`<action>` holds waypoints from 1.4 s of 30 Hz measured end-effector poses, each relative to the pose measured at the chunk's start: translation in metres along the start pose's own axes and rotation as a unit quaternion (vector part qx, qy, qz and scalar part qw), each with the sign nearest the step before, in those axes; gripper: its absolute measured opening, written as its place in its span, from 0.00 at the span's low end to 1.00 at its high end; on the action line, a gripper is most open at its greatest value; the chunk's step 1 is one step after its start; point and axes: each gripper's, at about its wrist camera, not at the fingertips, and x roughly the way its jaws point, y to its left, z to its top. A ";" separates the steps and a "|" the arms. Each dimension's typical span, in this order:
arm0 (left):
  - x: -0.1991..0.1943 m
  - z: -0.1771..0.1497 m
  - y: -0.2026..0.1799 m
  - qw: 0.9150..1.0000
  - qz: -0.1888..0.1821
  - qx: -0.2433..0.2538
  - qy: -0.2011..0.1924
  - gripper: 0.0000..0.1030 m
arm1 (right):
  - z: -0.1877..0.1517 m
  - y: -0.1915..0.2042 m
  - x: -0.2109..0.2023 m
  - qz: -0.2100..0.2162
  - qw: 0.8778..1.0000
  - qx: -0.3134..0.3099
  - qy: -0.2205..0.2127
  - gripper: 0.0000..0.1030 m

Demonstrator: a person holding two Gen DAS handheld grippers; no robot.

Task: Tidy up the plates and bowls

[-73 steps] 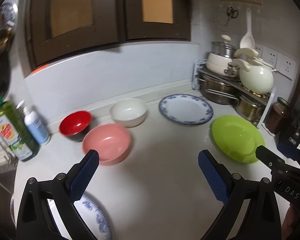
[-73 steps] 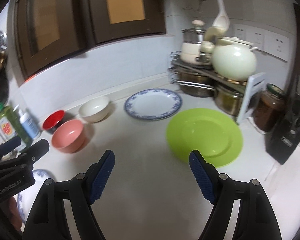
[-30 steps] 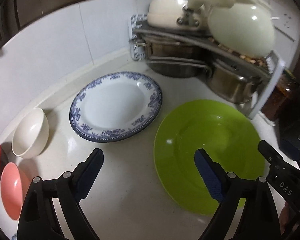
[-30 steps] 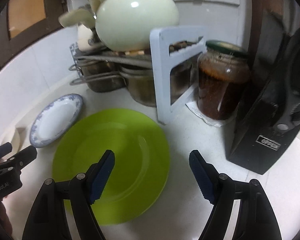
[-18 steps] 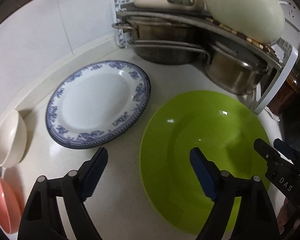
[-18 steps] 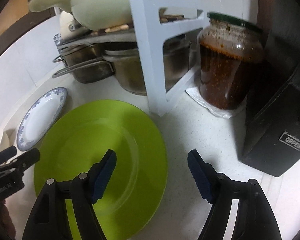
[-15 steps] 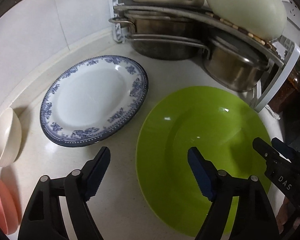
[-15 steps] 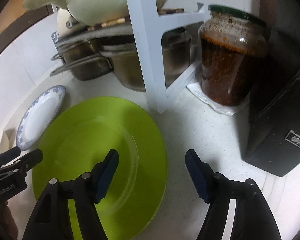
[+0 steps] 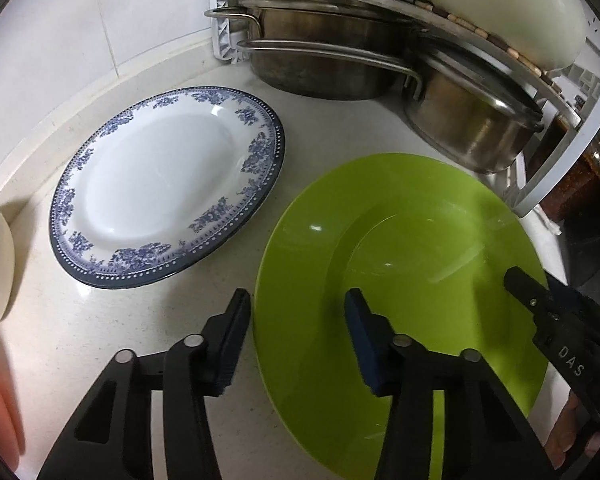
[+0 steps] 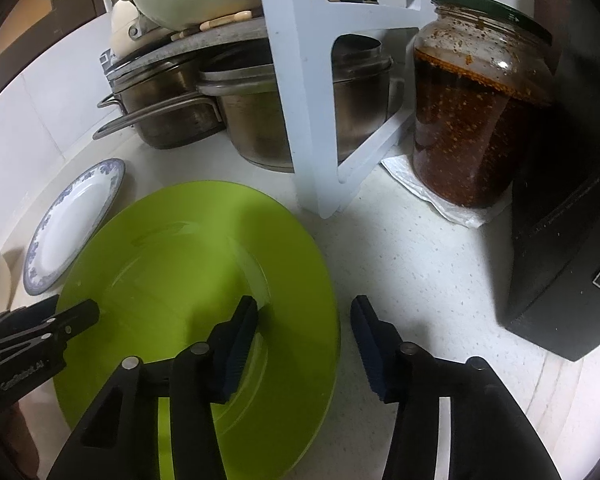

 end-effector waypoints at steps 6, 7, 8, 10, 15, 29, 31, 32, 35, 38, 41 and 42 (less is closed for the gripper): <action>0.000 0.001 0.001 1.000 -0.001 -0.005 -0.004 0.39 | 0.001 0.004 0.001 0.002 1.000 -0.003 0.000 0.40; 0.000 0.001 0.001 1.000 -0.001 -0.006 -0.004 0.39 | 0.001 0.004 0.001 0.002 1.000 -0.004 0.000 0.40; 0.000 0.002 0.002 1.000 -0.001 -0.009 -0.005 0.38 | 0.002 0.004 0.002 0.002 1.000 -0.004 0.000 0.40; -0.001 0.002 0.002 1.000 -0.001 -0.013 -0.006 0.38 | 0.002 0.005 0.002 0.001 1.000 -0.004 0.001 0.40; -0.004 0.001 0.002 1.000 0.004 -0.017 -0.009 0.37 | 0.003 0.006 0.002 0.001 1.000 -0.003 0.003 0.40; -0.035 -0.010 0.007 0.999 0.011 -0.028 -0.029 0.37 | 0.000 0.011 -0.022 0.009 1.000 -0.009 -0.011 0.38; -0.040 -0.011 0.009 0.999 0.011 -0.032 -0.032 0.37 | 0.000 0.013 -0.027 0.010 1.000 -0.011 -0.015 0.38; -0.044 -0.013 0.010 0.999 0.012 -0.035 -0.034 0.37 | 0.000 0.013 -0.031 0.010 1.000 -0.013 -0.018 0.38; -0.056 -0.017 0.013 0.998 0.015 -0.043 -0.042 0.37 | -0.001 0.017 -0.040 0.013 0.999 -0.020 -0.023 0.38; -0.068 -0.022 0.017 0.997 0.018 -0.050 -0.050 0.37 | -0.002 0.024 -0.051 0.016 0.999 -0.030 -0.032 0.38; -0.080 -0.025 0.021 0.997 0.021 -0.058 -0.056 0.37 | -0.002 0.029 -0.061 0.019 0.998 -0.037 -0.039 0.38; -0.084 -0.027 0.023 0.996 0.022 -0.060 -0.060 0.37 | -0.003 0.031 -0.064 0.021 0.998 -0.040 -0.041 0.38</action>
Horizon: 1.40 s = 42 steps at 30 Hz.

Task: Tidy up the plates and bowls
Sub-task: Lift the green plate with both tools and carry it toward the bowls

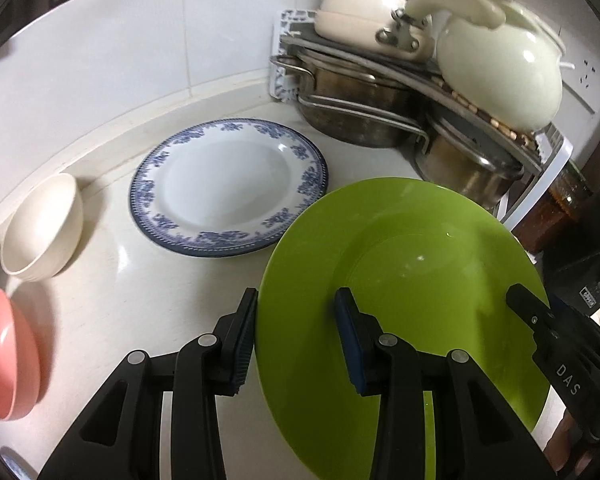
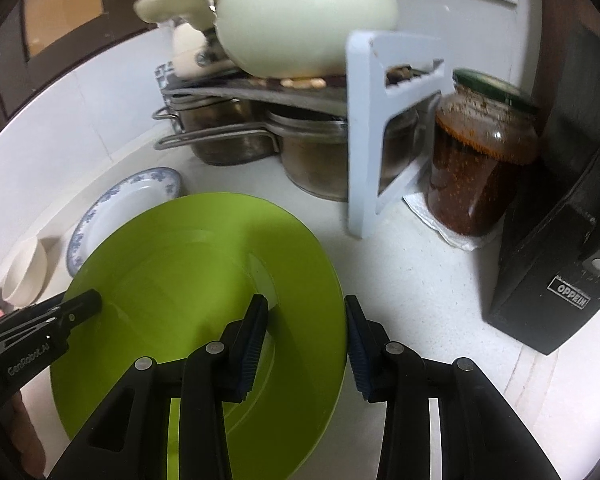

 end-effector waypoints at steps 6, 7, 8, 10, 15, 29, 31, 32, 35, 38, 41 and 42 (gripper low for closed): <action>-0.026 -0.006 0.013 1.000 0.009 -0.013 -0.021 0.37 | 0.000 0.014 -0.021 0.011 1.000 -0.013 -0.015 0.38; -0.029 -0.008 0.015 1.000 0.010 -0.015 -0.023 0.37 | 0.000 0.017 -0.024 0.013 1.000 -0.017 -0.018 0.38; -0.034 -0.009 0.018 0.999 0.012 -0.017 -0.025 0.37 | 0.000 0.021 -0.028 0.015 0.999 -0.019 -0.020 0.38; -0.043 -0.013 0.024 0.999 0.015 -0.023 -0.030 0.37 | 0.000 0.027 -0.034 0.019 0.999 -0.023 -0.024 0.38; -0.066 -0.023 0.040 0.998 0.028 -0.032 -0.047 0.37 | -0.003 0.041 -0.048 0.030 0.999 -0.030 -0.030 0.38; -0.132 -0.056 0.099 0.992 0.061 -0.073 -0.084 0.36 | -0.020 0.102 -0.096 0.070 0.993 -0.076 -0.054 0.38; -0.141 -0.062 0.110 0.990 0.067 -0.083 -0.087 0.36 | -0.023 0.111 -0.101 0.076 0.992 -0.083 -0.056 0.38; -0.144 -0.065 0.114 0.990 0.070 -0.085 -0.089 0.36 | -0.025 0.116 -0.104 0.080 0.991 -0.086 -0.056 0.38; -0.156 -0.074 0.129 0.988 0.079 -0.096 -0.093 0.36 | -0.030 0.131 -0.111 0.090 0.989 -0.098 -0.059 0.38; -0.168 -0.083 0.143 0.986 0.088 -0.106 -0.097 0.36 | -0.037 0.146 -0.119 0.102 0.987 -0.108 -0.060 0.38; -0.179 -0.094 0.157 0.984 0.095 -0.117 -0.100 0.36 | -0.043 0.161 -0.127 0.111 0.985 -0.119 -0.062 0.38; -0.184 -0.098 0.163 0.982 0.099 -0.121 -0.101 0.36 | -0.045 0.166 -0.130 0.114 0.984 -0.122 -0.063 0.38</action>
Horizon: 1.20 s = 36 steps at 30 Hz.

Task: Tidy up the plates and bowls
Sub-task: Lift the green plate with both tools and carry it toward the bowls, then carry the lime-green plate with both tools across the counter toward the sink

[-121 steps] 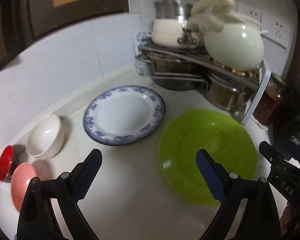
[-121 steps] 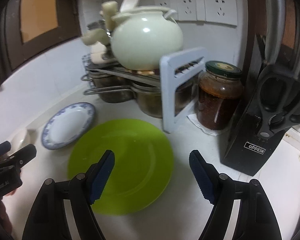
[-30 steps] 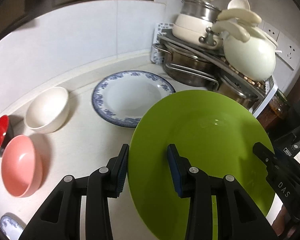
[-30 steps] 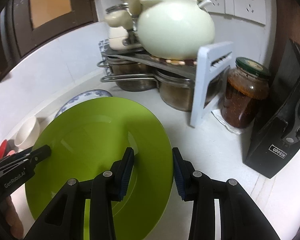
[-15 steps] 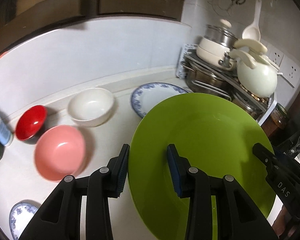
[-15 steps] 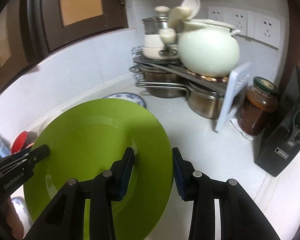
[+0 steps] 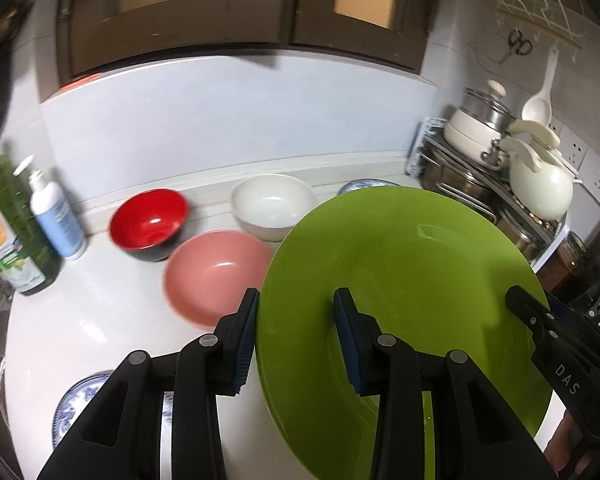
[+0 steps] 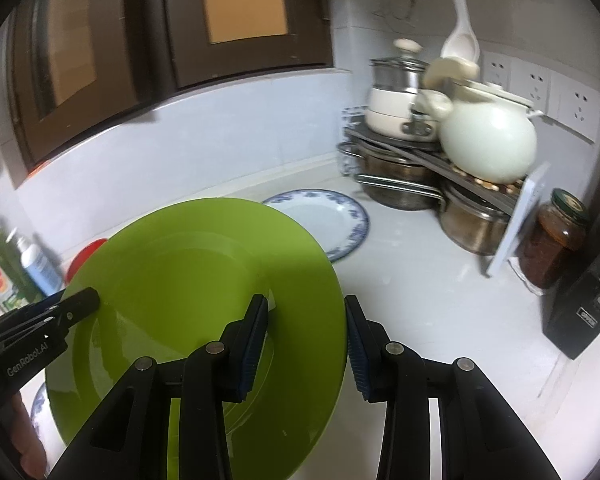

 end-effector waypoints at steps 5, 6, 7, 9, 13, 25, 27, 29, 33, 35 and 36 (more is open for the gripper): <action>-0.015 -0.007 0.029 1.000 0.013 -0.017 -0.004 0.36 | -0.005 0.028 -0.008 0.015 1.000 -0.017 -0.003 0.38; -0.017 -0.009 0.034 1.000 0.015 -0.020 -0.005 0.36 | -0.006 0.033 -0.010 0.018 1.000 -0.019 -0.003 0.38; -0.020 -0.011 0.039 1.000 0.018 -0.022 -0.006 0.36 | -0.008 0.040 -0.012 0.021 0.999 -0.024 -0.004 0.38; -0.026 -0.015 0.051 0.999 0.024 -0.030 -0.008 0.36 | -0.010 0.049 -0.014 0.027 0.999 -0.029 -0.005 0.38; -0.039 -0.025 0.075 0.998 0.041 -0.041 -0.012 0.36 | -0.015 0.071 -0.019 0.043 0.998 -0.040 -0.004 0.38; -0.070 -0.052 0.139 0.992 0.089 -0.084 -0.013 0.36 | -0.037 0.136 -0.028 0.095 0.993 -0.076 0.007 0.38; -0.075 -0.057 0.148 0.991 0.096 -0.089 -0.012 0.36 | -0.040 0.145 -0.028 0.102 0.991 -0.083 0.009 0.38; -0.079 -0.061 0.156 0.990 0.103 -0.096 -0.012 0.36 | -0.043 0.154 -0.029 0.111 0.990 -0.088 0.012 0.38; -0.086 -0.071 0.173 0.987 0.116 -0.109 -0.009 0.36 | -0.050 0.171 -0.030 0.125 0.987 -0.101 0.015 0.38; -0.088 -0.077 0.181 0.986 0.123 -0.117 -0.006 0.36 | -0.054 0.180 -0.030 0.131 0.985 -0.107 0.018 0.38; -0.089 -0.079 0.185 0.985 0.125 -0.119 -0.004 0.36 | -0.056 0.184 -0.030 0.134 0.985 -0.111 0.020 0.38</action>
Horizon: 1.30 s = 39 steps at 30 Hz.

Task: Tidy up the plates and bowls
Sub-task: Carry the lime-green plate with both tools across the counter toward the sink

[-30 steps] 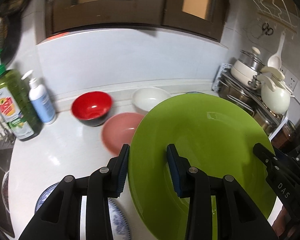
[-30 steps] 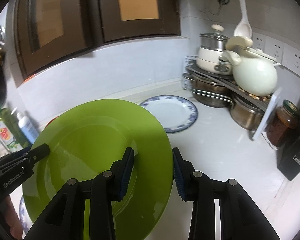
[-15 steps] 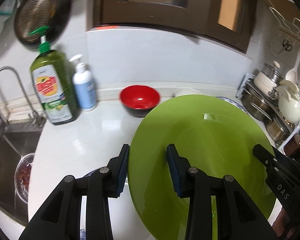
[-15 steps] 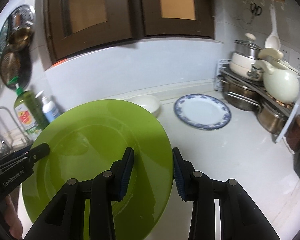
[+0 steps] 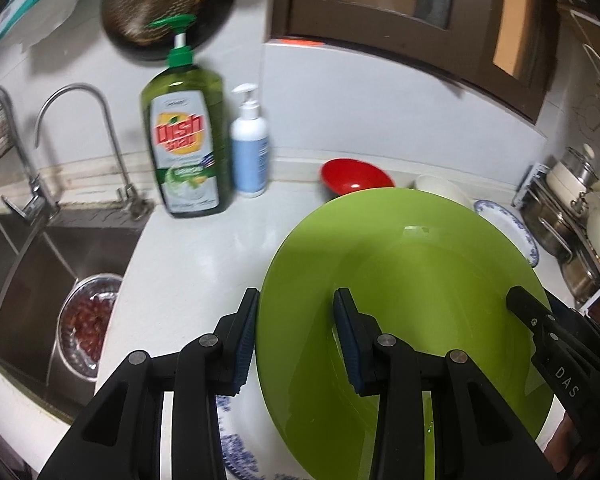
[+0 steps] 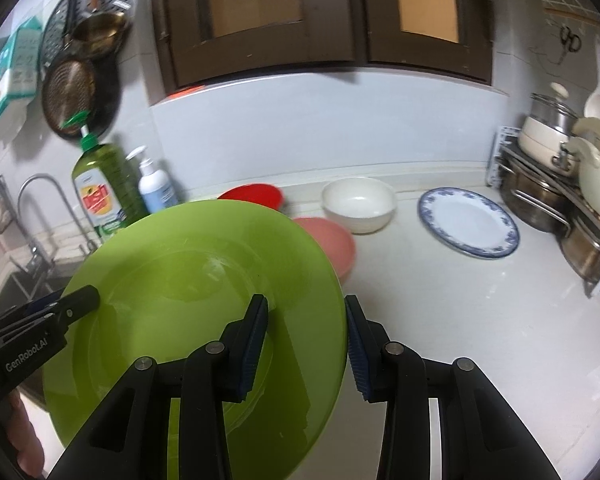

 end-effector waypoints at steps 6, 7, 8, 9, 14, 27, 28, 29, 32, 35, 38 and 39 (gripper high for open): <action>0.003 -0.009 0.022 1.000 0.015 -0.013 0.013 0.36 | -0.009 0.020 0.009 0.018 1.000 -0.014 0.016 0.38; 0.004 -0.011 0.024 1.000 0.017 -0.015 0.016 0.36 | -0.010 0.023 0.011 0.020 0.999 -0.017 0.018 0.38; 0.004 -0.013 0.026 1.000 0.018 -0.017 0.019 0.36 | -0.011 0.025 0.012 0.021 0.999 -0.020 0.020 0.38; 0.005 -0.016 0.030 0.999 0.021 -0.019 0.022 0.36 | -0.013 0.027 0.013 0.023 0.999 -0.022 0.023 0.38; 0.013 -0.028 0.039 0.998 0.032 -0.025 0.039 0.36 | -0.023 0.037 0.024 0.032 0.998 -0.029 0.043 0.38; 0.038 -0.056 0.055 0.995 0.046 -0.038 0.083 0.36 | -0.050 0.050 0.052 0.043 0.993 -0.045 0.096 0.38; 0.040 -0.058 0.056 0.994 0.046 -0.039 0.086 0.36 | -0.051 0.051 0.054 0.043 0.993 -0.047 0.100 0.38; 0.042 -0.059 0.056 0.994 0.047 -0.039 0.089 0.36 | -0.053 0.051 0.056 0.043 0.993 -0.047 0.104 0.38; 0.046 -0.064 0.057 0.993 0.051 -0.038 0.095 0.36 | -0.057 0.052 0.062 0.044 0.991 -0.050 0.114 0.38; 0.050 -0.067 0.058 0.992 0.054 -0.040 0.102 0.36 | -0.061 0.051 0.068 0.047 0.990 -0.051 0.125 0.38; 0.054 -0.069 0.059 0.992 0.055 -0.042 0.110 0.36 | -0.063 0.052 0.072 0.046 0.989 -0.054 0.131 0.38; 0.056 -0.070 0.059 0.991 0.056 -0.041 0.112 0.36 | -0.064 0.052 0.073 0.046 0.989 -0.055 0.133 0.38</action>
